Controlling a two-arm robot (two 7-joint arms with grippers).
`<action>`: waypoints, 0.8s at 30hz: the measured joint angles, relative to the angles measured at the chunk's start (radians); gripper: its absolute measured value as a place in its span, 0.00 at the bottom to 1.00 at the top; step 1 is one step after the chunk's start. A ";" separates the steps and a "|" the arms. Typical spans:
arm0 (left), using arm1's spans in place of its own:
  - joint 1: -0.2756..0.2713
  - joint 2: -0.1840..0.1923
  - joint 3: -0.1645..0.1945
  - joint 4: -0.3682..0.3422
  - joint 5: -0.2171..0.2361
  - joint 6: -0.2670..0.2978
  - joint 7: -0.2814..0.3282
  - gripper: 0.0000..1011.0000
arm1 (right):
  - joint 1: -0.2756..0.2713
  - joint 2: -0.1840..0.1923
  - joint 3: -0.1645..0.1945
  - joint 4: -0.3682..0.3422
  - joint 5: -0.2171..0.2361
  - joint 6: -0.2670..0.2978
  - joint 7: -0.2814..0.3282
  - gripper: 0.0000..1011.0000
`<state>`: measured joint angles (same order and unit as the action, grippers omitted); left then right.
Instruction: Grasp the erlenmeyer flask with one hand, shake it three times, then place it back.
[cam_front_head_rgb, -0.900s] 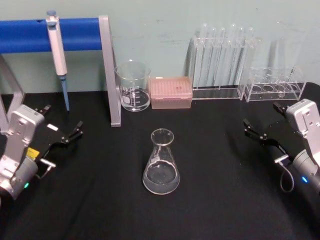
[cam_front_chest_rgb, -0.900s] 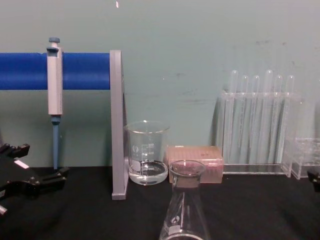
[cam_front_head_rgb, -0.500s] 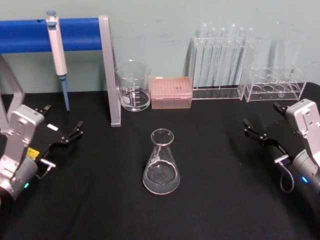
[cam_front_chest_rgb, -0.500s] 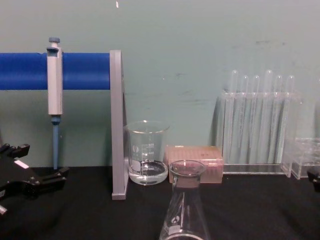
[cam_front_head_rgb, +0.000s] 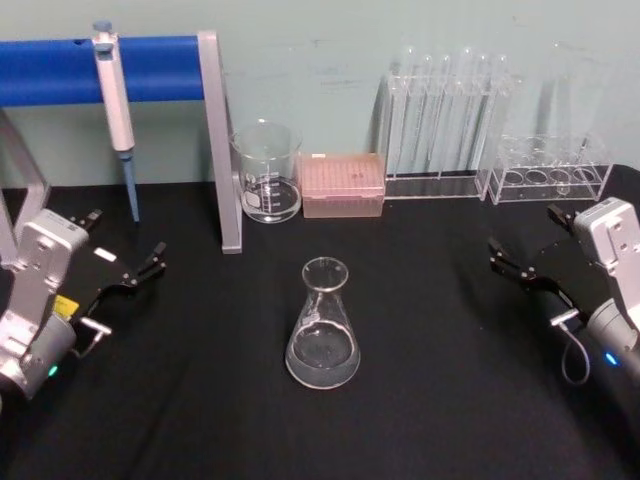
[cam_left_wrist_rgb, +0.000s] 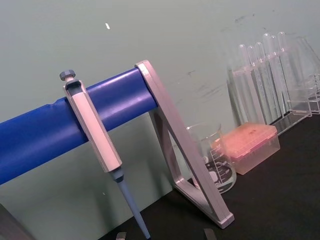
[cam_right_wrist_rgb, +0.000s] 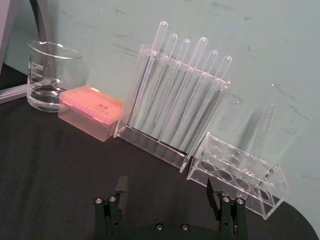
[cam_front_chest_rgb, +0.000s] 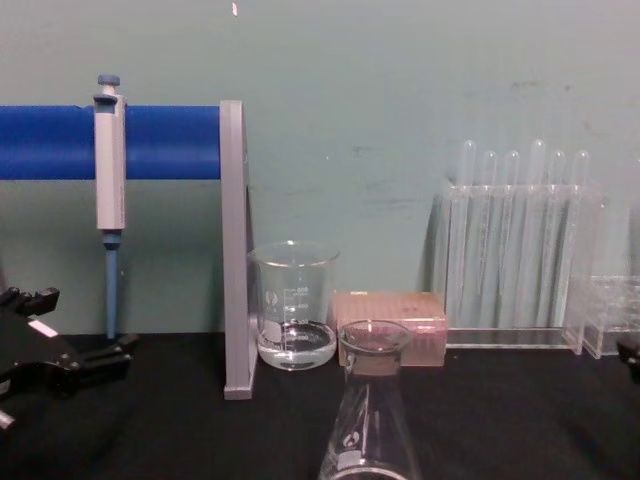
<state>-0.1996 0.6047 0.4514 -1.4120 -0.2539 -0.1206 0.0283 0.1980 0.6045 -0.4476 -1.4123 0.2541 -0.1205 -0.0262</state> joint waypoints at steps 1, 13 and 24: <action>0.000 0.000 0.000 0.000 0.000 0.000 0.000 0.99 | -0.002 0.000 0.004 -0.001 0.000 0.000 0.003 0.99; 0.000 0.000 0.000 0.000 0.000 0.000 0.000 0.99 | -0.063 0.029 0.070 -0.048 0.085 -0.024 0.112 0.99; 0.000 0.000 0.000 0.000 0.000 0.000 0.000 0.99 | -0.164 0.087 0.124 -0.154 0.162 -0.021 0.214 0.99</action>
<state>-0.1995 0.6047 0.4514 -1.4120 -0.2539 -0.1205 0.0283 0.0338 0.6919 -0.3234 -1.5661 0.4160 -0.1418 0.1880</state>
